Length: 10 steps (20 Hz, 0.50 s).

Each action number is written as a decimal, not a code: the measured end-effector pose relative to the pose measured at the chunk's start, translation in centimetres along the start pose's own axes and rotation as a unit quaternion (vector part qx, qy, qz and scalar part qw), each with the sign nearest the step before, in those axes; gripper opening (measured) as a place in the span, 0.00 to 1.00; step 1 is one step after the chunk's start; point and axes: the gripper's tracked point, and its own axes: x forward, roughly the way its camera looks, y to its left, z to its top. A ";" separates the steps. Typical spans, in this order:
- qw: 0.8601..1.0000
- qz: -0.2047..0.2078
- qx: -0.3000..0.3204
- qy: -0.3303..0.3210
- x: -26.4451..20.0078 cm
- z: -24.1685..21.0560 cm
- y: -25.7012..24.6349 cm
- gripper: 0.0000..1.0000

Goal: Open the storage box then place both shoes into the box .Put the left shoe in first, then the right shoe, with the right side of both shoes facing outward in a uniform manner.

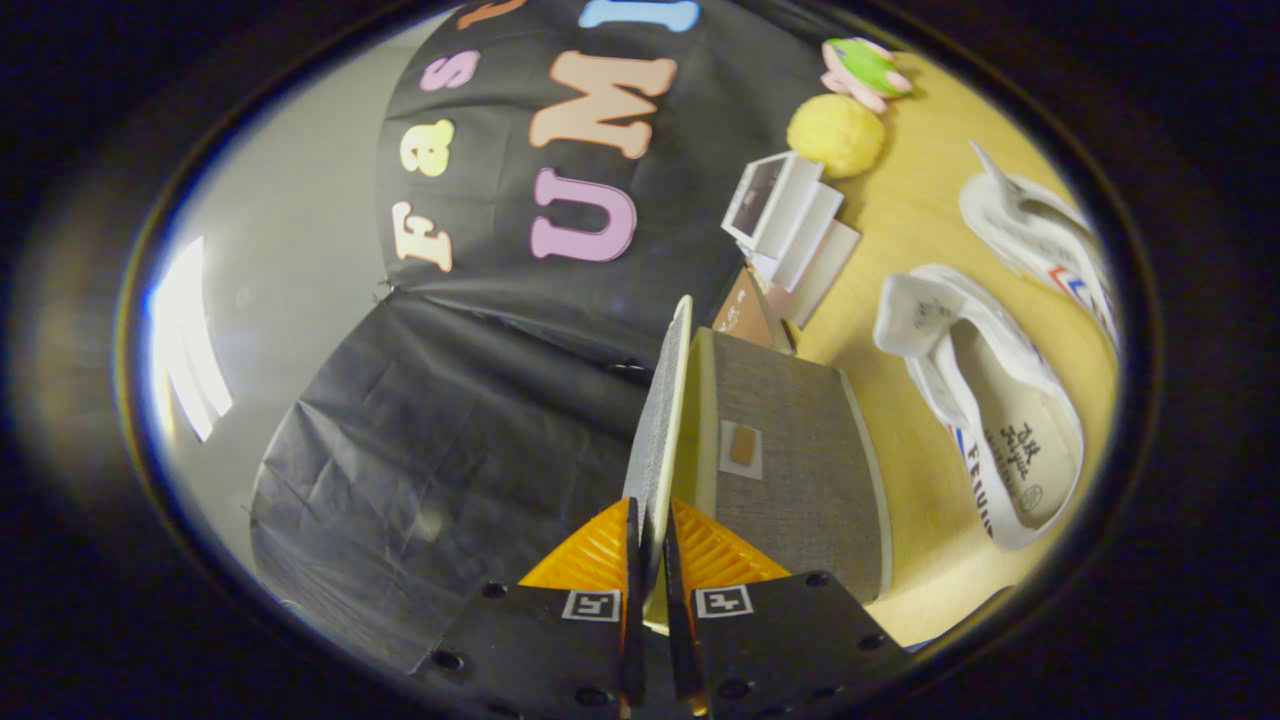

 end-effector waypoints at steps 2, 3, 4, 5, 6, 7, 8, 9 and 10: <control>0.999 0.004 -0.043 -0.003 0.1 0.5 3.4 0.14; 0.998 0.002 -0.068 0.001 0.4 0.4 5.0 0.14; 0.995 -0.011 -0.104 0.007 0.6 0.2 6.2 0.15; 0.988 -0.028 -0.150 0.013 0.9 0.1 7.4 0.16; 0.977 -0.039 -0.207 0.018 1.2 0.0 9.1 0.17; 0.968 -0.043 -0.246 0.018 1.5 -0.3 10.6 0.18; 0.958 -0.043 -0.283 0.020 2.0 -1.0 12.5 0.19; 0.950 -0.047 -0.308 0.025 2.4 -2.2 14.0 0.20; 0.945 -0.050 -0.322 0.032 3.4 -3.6 15.1 0.21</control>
